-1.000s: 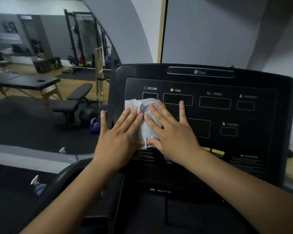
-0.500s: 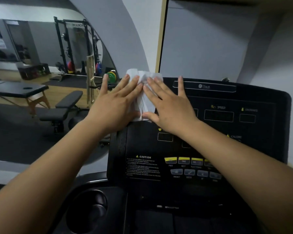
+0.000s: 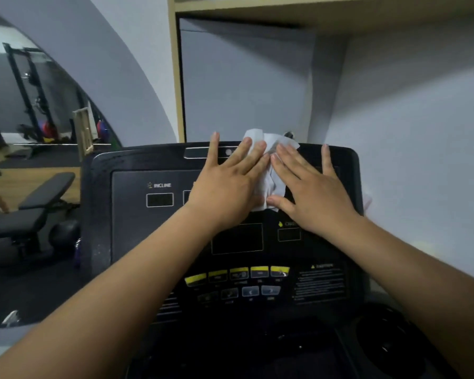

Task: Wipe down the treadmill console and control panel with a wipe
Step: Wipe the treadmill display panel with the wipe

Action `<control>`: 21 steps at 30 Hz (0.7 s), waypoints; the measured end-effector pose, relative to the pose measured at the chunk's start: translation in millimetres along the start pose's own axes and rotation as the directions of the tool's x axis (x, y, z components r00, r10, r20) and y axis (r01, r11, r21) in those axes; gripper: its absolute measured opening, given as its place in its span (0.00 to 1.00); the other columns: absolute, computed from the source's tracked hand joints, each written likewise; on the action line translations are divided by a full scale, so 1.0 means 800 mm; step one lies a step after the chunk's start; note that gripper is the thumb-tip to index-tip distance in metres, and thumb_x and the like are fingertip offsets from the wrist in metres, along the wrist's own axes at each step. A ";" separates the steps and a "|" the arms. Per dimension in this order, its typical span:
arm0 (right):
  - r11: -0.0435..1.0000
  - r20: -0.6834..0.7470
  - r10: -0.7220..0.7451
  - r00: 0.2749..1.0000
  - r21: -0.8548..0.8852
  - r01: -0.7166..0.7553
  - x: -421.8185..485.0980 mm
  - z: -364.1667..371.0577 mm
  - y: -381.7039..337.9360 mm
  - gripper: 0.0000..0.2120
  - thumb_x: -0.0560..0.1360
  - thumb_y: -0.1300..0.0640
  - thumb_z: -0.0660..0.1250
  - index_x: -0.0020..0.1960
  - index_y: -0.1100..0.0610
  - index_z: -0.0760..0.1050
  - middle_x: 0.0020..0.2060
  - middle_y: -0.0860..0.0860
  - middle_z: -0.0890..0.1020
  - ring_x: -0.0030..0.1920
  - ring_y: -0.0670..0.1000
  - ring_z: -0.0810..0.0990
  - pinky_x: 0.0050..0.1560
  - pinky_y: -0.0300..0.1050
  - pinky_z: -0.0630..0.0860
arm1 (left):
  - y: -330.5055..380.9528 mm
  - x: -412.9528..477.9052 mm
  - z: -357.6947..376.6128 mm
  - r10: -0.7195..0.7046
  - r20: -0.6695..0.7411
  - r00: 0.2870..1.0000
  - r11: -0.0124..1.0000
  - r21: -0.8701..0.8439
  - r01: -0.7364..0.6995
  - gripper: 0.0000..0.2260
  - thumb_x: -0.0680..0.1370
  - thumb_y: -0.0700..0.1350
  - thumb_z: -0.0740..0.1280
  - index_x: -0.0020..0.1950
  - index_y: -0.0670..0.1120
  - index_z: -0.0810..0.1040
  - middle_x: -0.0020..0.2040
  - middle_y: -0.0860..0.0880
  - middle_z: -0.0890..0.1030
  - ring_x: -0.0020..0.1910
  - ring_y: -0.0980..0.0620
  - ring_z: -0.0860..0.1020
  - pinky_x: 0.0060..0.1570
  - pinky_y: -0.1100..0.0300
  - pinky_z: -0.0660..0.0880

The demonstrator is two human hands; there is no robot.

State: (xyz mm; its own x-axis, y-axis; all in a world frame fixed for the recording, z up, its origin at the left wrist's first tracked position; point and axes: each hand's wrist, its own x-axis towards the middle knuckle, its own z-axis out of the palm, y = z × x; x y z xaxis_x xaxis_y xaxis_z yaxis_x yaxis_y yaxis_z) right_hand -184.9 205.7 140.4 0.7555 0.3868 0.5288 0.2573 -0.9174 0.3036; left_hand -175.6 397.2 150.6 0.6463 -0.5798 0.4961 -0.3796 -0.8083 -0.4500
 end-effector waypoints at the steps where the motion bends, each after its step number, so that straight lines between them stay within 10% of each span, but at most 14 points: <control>1: 1.000 0.007 0.024 1.000 -0.001 -0.024 -0.008 0.001 0.016 0.38 0.75 0.34 0.50 0.78 0.55 0.51 0.78 0.50 0.50 0.77 0.45 0.45 0.73 0.67 0.37 | 0.015 0.014 -0.003 0.017 0.007 1.000 1.000 0.000 -0.017 0.36 0.79 0.65 0.52 0.80 0.49 0.44 0.80 0.48 0.44 0.79 0.48 0.43 0.70 0.30 0.39; 21: 0.986 0.049 0.048 0.998 0.155 -0.055 -0.147 0.065 0.109 0.38 0.74 0.35 0.51 0.78 0.56 0.54 0.78 0.50 0.52 0.77 0.49 0.51 0.74 0.64 0.49 | 0.176 0.026 0.021 0.095 0.031 0.995 0.995 -0.015 -0.094 0.35 0.78 0.66 0.45 0.79 0.45 0.55 0.79 0.46 0.54 0.78 0.47 0.51 0.71 0.30 0.45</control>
State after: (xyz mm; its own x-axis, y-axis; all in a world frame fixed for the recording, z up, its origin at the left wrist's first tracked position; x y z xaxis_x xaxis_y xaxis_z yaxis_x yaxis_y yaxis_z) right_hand -220.0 75.2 63.2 0.7958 0.3375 0.5029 0.3055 -0.9407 0.1478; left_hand -204.4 273.6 84.9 0.6273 -0.6504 0.4283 -0.4490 -0.7514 -0.4835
